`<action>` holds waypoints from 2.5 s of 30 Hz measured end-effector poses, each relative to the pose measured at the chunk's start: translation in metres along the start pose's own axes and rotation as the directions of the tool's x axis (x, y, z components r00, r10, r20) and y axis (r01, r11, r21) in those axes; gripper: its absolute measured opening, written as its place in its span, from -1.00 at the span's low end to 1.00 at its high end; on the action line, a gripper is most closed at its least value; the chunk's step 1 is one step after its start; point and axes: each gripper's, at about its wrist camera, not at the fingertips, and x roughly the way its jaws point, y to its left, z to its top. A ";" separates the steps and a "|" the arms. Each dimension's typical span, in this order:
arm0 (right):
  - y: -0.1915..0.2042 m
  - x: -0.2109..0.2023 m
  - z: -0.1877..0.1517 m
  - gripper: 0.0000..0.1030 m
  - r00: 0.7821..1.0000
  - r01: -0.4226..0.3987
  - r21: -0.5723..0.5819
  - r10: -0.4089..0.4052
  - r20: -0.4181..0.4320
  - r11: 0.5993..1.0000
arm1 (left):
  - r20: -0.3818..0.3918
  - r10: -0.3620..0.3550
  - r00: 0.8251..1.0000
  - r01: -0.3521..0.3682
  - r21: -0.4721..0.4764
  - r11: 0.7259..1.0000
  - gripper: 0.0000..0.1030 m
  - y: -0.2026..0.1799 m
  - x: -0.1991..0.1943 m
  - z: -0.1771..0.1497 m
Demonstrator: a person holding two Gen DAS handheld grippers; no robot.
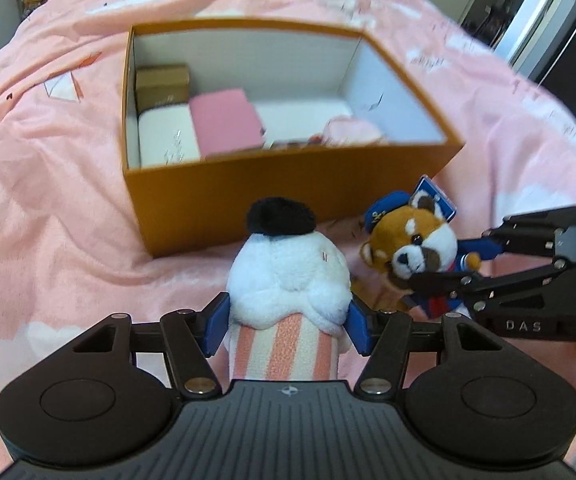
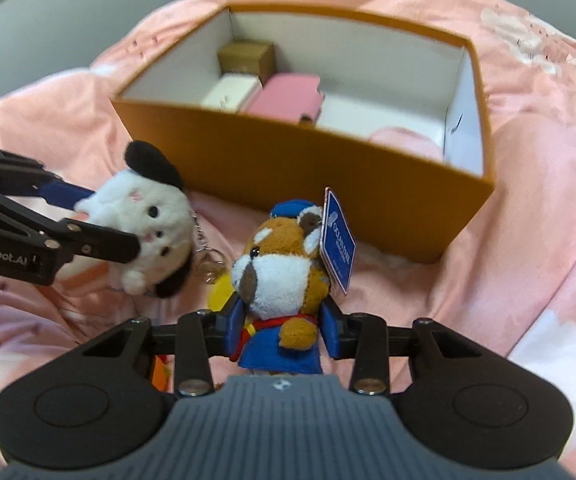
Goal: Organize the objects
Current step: 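Carry the panda plush and raccoon plush together over the orange box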
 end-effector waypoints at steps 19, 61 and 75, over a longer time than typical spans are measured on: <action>-0.021 -0.085 0.070 -0.21 0.958 -0.066 0.025 0.057 0.279 0.997 | 0.263 -0.146 0.954 0.181 -0.113 0.977 0.32 0.000 -0.047 0.073; -0.109 0.104 0.185 -0.20 0.989 0.149 -0.029 -0.150 -0.003 0.988 | 0.052 -0.089 0.995 0.101 -0.352 0.931 0.40 0.037 0.160 0.180; -0.109 0.070 0.169 0.03 0.993 0.120 -0.092 -0.117 0.030 0.989 | -0.020 -0.152 0.988 0.146 -0.172 0.974 0.05 0.041 0.117 0.168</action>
